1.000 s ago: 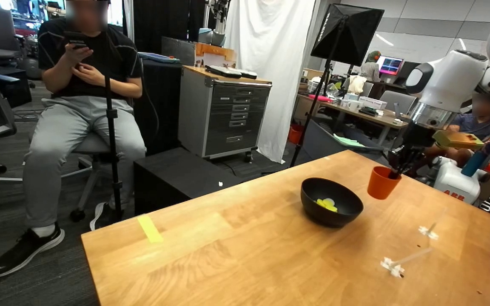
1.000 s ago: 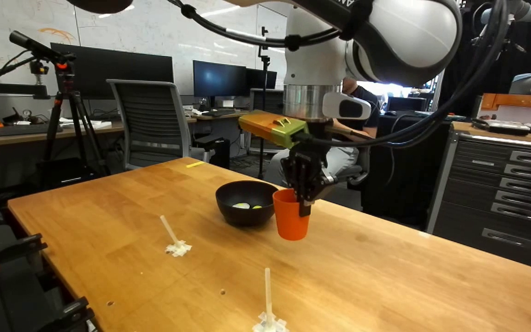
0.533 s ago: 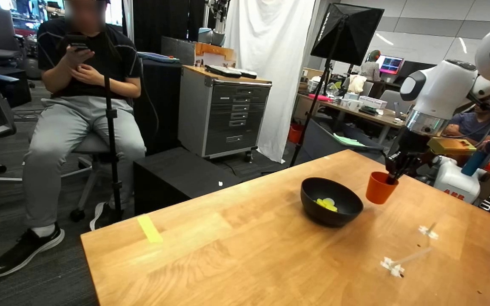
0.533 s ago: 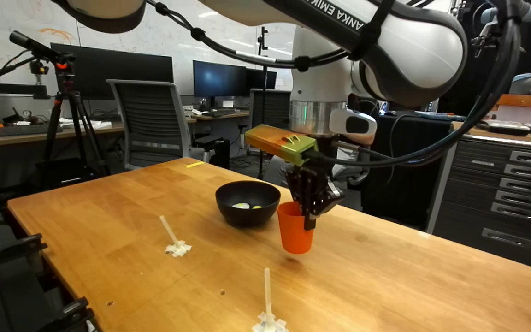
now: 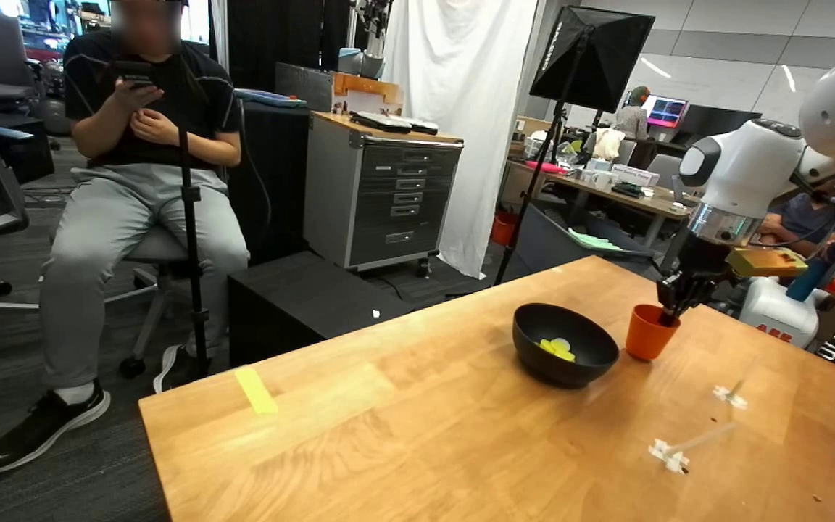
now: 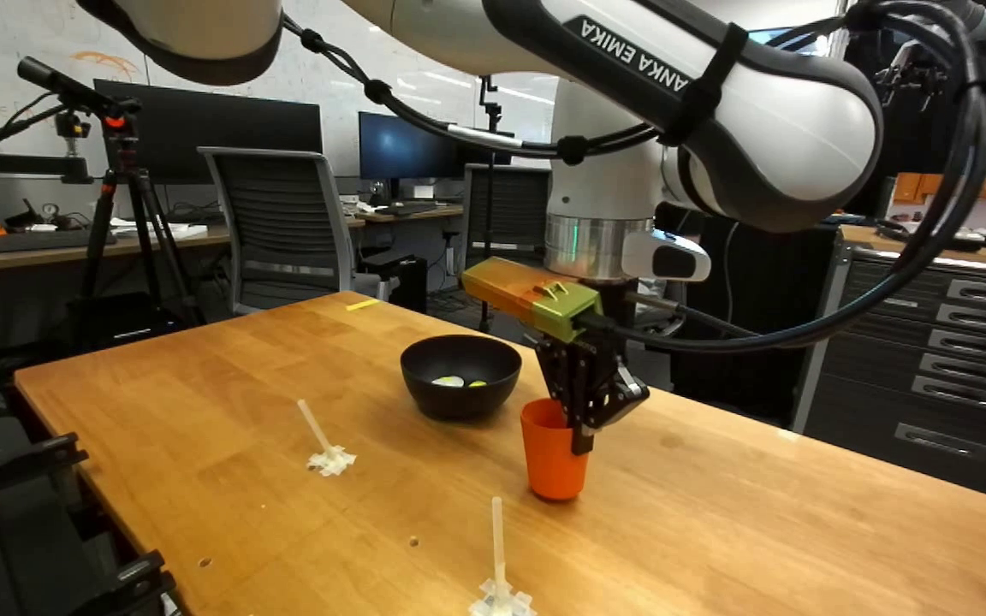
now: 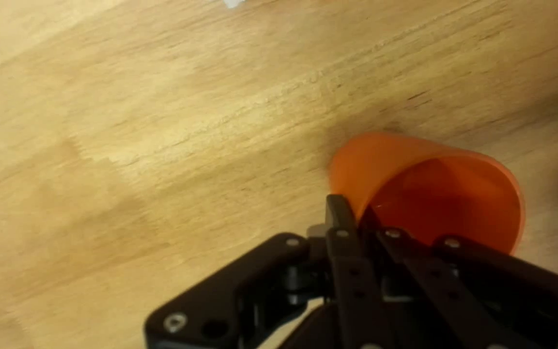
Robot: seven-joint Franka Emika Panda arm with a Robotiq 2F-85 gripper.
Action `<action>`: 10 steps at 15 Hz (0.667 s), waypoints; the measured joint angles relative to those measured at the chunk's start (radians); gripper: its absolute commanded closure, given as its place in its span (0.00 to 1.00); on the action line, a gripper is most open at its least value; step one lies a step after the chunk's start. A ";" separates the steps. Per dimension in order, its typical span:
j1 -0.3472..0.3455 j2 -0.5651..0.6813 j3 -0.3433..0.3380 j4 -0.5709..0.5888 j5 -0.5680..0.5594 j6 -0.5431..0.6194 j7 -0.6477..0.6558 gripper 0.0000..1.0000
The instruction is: Pour the content of the orange cup in the black bowl
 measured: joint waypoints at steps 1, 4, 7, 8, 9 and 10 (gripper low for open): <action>-0.001 0.004 0.000 0.002 0.000 -0.003 0.000 0.92; -0.007 0.008 0.001 0.009 0.001 0.000 -0.001 0.68; -0.010 0.017 0.002 0.011 0.001 -0.002 -0.001 0.45; -0.010 0.019 0.003 0.008 0.001 -0.006 -0.001 0.36; -0.011 0.022 0.003 0.013 0.001 -0.002 -0.001 0.30; -0.012 0.023 0.003 0.013 0.001 -0.002 -0.001 0.21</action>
